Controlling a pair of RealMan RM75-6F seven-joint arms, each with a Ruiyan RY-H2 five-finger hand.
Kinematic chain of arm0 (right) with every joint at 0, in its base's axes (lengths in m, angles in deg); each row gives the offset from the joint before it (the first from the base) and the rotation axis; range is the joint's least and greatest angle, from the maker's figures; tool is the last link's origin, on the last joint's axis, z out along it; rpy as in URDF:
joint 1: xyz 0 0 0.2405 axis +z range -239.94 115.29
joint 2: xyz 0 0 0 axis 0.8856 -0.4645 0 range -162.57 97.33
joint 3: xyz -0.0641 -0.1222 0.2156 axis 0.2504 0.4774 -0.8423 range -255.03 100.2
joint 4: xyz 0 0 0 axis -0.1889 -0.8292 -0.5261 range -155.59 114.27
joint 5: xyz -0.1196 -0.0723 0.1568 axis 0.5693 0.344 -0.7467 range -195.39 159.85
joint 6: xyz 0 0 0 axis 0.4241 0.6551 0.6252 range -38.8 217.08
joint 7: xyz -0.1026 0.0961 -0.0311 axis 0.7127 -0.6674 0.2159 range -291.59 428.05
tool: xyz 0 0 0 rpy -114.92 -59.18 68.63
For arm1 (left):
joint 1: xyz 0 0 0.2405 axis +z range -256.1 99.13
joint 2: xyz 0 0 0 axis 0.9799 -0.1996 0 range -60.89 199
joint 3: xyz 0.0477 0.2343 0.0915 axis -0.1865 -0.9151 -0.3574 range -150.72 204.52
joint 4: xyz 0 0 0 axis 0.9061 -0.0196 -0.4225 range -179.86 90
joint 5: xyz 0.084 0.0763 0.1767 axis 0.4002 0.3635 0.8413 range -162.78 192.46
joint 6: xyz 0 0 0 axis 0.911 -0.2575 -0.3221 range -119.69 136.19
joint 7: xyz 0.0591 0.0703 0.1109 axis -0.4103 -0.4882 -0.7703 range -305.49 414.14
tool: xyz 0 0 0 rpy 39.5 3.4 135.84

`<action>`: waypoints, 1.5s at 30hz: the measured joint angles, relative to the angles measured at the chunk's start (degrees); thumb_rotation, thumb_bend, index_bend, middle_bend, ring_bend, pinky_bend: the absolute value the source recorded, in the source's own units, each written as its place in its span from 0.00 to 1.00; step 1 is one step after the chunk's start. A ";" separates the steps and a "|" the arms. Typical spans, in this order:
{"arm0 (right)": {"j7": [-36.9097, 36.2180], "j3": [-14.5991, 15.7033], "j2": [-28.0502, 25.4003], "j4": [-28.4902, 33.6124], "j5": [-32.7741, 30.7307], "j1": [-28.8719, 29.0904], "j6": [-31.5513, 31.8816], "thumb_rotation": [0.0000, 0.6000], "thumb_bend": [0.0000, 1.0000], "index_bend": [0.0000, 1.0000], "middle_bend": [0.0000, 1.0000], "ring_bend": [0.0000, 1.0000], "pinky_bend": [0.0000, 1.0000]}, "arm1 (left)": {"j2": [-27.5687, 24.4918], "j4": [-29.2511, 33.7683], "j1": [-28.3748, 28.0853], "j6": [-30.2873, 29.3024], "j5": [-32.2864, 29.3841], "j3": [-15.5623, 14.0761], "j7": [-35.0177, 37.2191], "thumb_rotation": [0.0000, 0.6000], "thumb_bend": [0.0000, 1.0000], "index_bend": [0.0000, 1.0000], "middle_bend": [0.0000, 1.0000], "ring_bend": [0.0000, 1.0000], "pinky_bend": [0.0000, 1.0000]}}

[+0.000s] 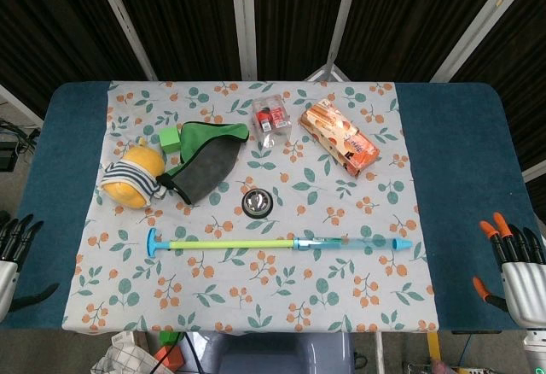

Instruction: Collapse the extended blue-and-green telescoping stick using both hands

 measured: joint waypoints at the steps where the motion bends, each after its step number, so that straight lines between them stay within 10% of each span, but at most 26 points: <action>1: -0.11 -0.05 0.01 0.04 -0.11 0.01 -0.05 1.00 0.32 0.00 0.00 0.00 0.00 | -0.01 0.03 -0.01 0.03 -0.04 0.01 0.05 1.00 0.05 0.00 0.00 0.00 0.00; 32: -1.96 0.45 0.73 0.35 1.43 1.07 -1.49 1.00 0.32 0.00 0.00 0.00 0.00 | -0.78 2.14 -0.42 2.59 -2.44 -0.02 -0.59 1.00 0.05 0.00 0.00 0.00 0.00; 45: 4.40 -1.57 3.22 6.92 -2.64 6.87 -10.76 1.00 0.32 0.24 0.02 0.00 0.00 | -0.83 2.38 -0.55 3.06 -2.72 -0.05 -1.22 1.00 0.05 0.00 0.00 0.00 0.00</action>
